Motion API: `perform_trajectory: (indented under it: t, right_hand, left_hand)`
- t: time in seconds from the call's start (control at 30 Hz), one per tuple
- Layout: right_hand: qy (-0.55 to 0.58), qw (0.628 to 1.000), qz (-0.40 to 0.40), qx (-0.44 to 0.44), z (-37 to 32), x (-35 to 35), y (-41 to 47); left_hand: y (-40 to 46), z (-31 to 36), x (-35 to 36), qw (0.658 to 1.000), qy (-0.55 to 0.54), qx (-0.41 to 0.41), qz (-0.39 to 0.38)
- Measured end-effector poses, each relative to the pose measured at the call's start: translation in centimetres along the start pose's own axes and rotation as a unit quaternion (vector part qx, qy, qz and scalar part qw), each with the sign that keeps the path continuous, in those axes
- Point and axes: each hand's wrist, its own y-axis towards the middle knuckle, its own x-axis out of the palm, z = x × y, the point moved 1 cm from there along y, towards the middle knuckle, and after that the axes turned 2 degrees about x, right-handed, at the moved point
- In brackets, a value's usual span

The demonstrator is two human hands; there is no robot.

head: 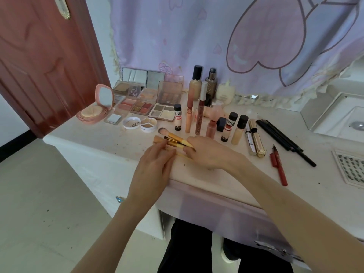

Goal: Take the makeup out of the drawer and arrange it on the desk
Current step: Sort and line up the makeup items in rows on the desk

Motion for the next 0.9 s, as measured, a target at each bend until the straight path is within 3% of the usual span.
perform_trajectory:
  t: [0.27,0.47,0.9]
  right_hand:
    - [0.009,1.0,0.022,-0.02,0.9,-0.1,0.5]
    - [0.043,0.993,0.101,-0.035,1.9,0.2,0.6]
    - [0.056,0.99,0.111,-0.066,2.5,0.7,0.2]
  left_hand:
    - [0.0,-0.5,-0.2,0.997,0.045,0.05,-0.04]
    - [0.2,-0.8,0.0,0.975,0.139,0.084,-0.153]
    - [-0.1,0.0,0.2,0.962,0.192,0.055,-0.184]
